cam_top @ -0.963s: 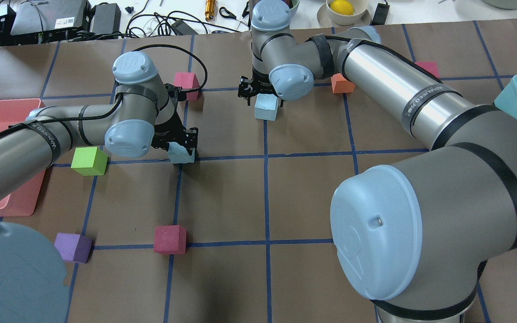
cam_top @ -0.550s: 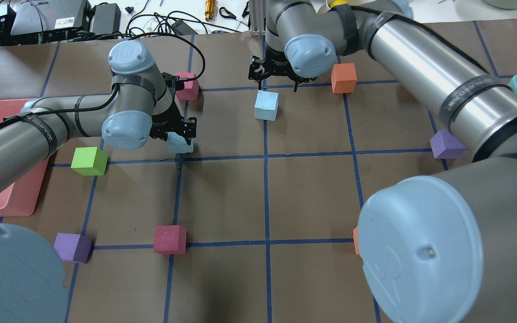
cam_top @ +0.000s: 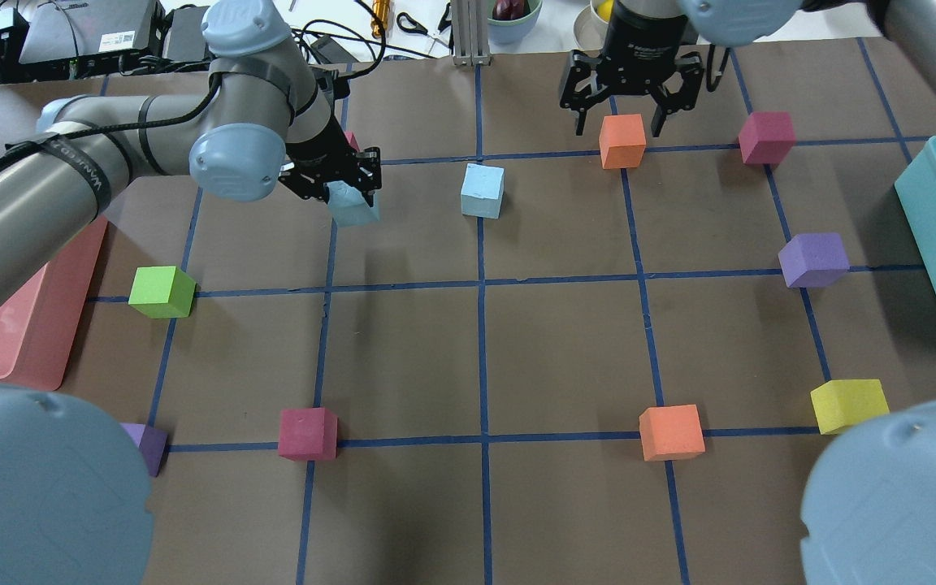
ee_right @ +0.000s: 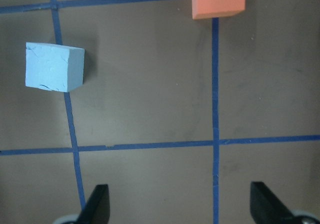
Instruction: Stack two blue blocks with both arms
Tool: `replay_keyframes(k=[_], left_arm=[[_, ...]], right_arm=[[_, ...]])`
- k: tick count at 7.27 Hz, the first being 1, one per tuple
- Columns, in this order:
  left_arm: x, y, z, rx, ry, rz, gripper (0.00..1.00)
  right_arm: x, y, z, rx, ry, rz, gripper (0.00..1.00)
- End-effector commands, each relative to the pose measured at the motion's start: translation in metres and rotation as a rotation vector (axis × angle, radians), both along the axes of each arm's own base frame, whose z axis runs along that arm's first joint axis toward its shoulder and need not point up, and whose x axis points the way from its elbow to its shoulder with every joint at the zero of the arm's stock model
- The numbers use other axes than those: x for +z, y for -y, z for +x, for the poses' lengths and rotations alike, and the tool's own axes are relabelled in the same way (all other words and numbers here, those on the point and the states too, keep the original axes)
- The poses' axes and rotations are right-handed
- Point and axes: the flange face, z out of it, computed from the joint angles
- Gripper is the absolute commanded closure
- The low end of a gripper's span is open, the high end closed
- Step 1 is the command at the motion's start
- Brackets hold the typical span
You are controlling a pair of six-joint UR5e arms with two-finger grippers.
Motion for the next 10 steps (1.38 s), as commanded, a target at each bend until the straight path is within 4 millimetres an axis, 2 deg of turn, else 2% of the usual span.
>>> replay_keyframes(k=[1, 2, 3, 4, 6, 8, 10], left_arm=[[0.02, 0.026, -0.072, -0.034, -0.005, -0.024, 1.0], [0.021, 0.031, -0.104, -0.027, -0.011, -0.038, 1.0], [0.024, 0.029, -0.13, -0.039, -0.013, -0.049, 1.0], [0.012, 0.028, -0.141, -0.052, -0.002, -0.04, 1.0], [-0.002, 0.025, -0.159, -0.075, 0.0, -0.036, 1.0], [-0.002, 0.038, -0.168, -0.083, -0.004, -0.054, 1.0], [-0.02, 0.037, -0.172, -0.089, 0.007, -0.022, 1.0]], right_arm=[[0.045, -0.048, -0.026, 0.01, -0.003, 0.029, 0.0], [0.059, -0.072, -0.033, 0.038, -0.052, 0.045, 0.0], [0.033, -0.085, -0.032, 0.049, -0.043, 0.124, 0.0], [0.028, -0.085, -0.034, 0.049, -0.041, 0.096, 0.0], [0.033, -0.086, -0.037, 0.053, -0.055, 0.068, 0.0], [0.034, -0.088, -0.035, 0.056, -0.054, 0.069, 0.0], [0.034, -0.087, -0.037, 0.053, -0.055, 0.069, 0.0]])
